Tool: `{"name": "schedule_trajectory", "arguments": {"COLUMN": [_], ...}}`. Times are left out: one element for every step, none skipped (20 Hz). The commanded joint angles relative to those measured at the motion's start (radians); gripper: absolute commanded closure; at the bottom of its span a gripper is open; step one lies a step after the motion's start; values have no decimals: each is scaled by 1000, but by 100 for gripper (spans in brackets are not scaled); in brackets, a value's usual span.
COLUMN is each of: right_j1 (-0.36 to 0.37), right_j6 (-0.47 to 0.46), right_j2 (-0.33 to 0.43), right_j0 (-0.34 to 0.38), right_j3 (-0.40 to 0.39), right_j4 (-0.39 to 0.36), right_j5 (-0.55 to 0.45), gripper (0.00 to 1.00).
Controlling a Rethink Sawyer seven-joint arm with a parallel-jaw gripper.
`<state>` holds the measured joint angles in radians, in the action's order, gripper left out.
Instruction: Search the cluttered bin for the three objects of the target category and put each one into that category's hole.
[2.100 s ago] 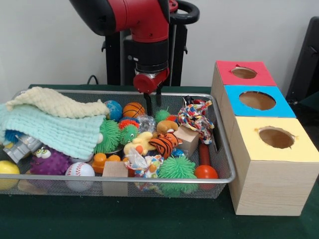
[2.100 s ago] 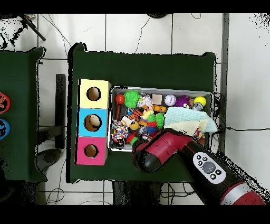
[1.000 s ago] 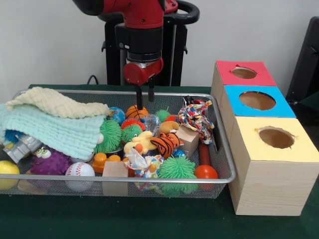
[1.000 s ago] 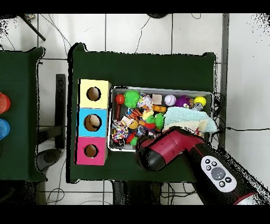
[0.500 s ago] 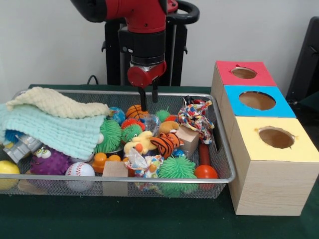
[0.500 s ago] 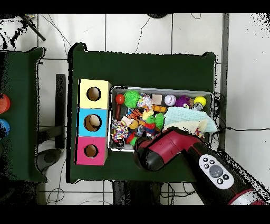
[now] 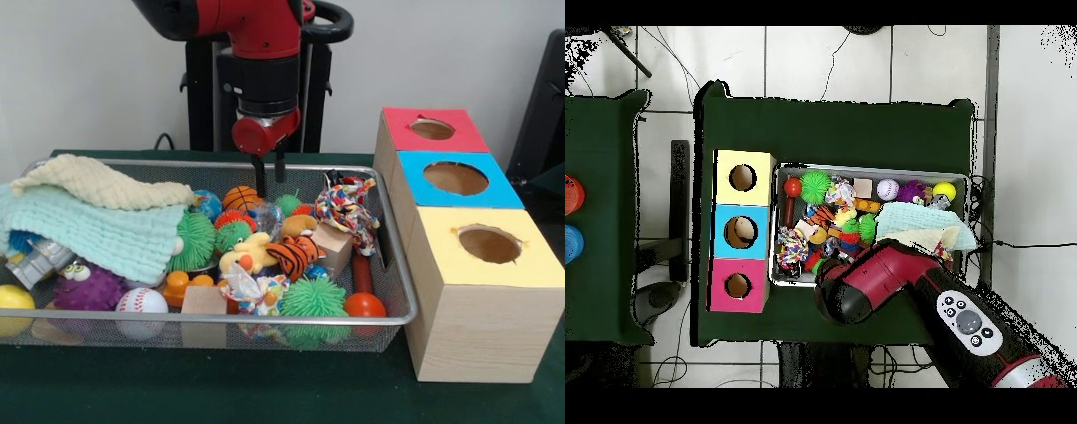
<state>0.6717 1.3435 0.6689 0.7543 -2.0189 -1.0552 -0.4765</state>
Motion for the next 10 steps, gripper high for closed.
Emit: {"name": "schedule_trajectory", "arguments": {"right_j1": [-16, -14, -13, -11, -9, -8, -7, -6, -5, -1], "right_j6": [-164, -163, -160, -157, -149, -145, -141, -138, -134, -131], "right_j2": [5, 5, 4, 3, -1, -3, -5, -6, -8, -8], "right_j0": [-18, -18, -20, -21, -24, -26, -28, -29, -31, -30], "right_j3": [74, 75, 75, 76, 79, 80, 81, 82, 84, 85], "right_j4": [-102, -102, -100, -99, -101, -102, -104, -105, -107, -108], "right_j5": [-23, -22, -22, -22, -20, -18, -16, -14, -12, -11], "gripper": [0, 0, 0, 0, 0, 0, 0, 0, 0, 0]}}
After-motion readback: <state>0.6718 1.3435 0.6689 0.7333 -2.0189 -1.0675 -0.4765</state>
